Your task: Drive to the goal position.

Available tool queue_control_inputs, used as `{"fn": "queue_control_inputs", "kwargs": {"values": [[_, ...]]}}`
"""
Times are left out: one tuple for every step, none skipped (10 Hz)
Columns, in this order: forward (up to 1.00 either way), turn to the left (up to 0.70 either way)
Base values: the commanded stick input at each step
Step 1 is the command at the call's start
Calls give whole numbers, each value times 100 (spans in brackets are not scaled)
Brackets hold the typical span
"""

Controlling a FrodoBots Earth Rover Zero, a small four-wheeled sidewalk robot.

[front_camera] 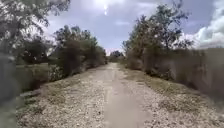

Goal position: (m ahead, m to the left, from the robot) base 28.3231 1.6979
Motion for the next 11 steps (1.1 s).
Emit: {"fn": "queue_control_inputs", "kwargs": {"values": [[85,0],[85,0],[85,0],[85,0],[85,0],[85,0],[85,0],[85,0],[85,0],[85,0],[85,0]]}}
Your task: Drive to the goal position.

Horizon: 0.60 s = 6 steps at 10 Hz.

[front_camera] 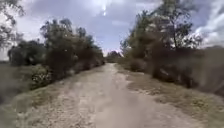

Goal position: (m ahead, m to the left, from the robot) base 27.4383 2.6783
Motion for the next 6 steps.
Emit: {"fn": "queue_control_inputs", "kwargs": {"values": [[85,0],[85,0],[85,0],[85,0],[85,0],[85,0]]}}
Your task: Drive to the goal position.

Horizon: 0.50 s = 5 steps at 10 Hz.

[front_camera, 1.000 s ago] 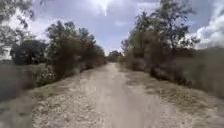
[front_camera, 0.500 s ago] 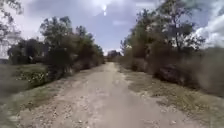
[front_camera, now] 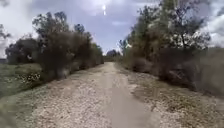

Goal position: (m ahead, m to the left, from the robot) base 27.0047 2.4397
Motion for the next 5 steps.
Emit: {"fn": "queue_control_inputs", "kwargs": {"values": [[85,0],[85,0],[85,0],[85,0],[85,0]]}}
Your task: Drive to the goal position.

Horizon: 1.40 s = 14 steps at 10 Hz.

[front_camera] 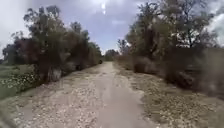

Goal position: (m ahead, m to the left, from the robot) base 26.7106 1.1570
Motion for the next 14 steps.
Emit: {"fn": "queue_control_inputs", "kwargs": {"values": [[85,0],[85,0],[85,0],[85,28],[85,0],[85,0],[85,0],[85,0],[85,0],[85,0],[85,0],[85,0],[85,0],[85,0]]}}
